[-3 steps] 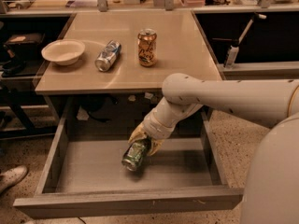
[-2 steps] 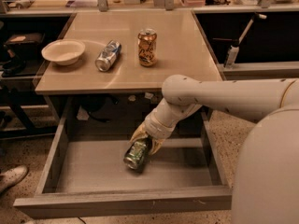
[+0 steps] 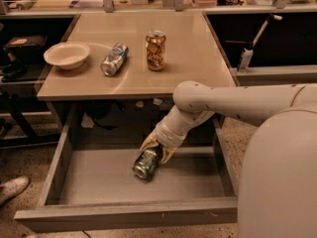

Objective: Place green can into top drawer

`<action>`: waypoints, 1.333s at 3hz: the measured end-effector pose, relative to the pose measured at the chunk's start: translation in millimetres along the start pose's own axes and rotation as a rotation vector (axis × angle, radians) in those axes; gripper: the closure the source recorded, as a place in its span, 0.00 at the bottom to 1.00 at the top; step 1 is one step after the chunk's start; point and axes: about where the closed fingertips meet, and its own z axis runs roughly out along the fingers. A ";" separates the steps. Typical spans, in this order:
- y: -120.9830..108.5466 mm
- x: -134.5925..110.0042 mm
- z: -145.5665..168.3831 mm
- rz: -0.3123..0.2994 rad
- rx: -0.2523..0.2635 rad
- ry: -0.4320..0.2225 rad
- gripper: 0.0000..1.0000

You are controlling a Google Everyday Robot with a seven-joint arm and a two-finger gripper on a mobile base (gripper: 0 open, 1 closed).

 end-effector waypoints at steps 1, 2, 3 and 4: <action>0.0 0.0 0.0 0.000 0.000 0.000 0.58; 0.0 0.0 0.1 0.000 0.000 0.000 0.34; 0.0 0.0 0.1 0.000 0.000 0.000 0.11; 0.0 0.1 0.1 0.000 0.000 0.000 0.00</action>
Offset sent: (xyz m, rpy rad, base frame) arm 0.0000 0.0000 0.0000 0.0000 0.0000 0.0000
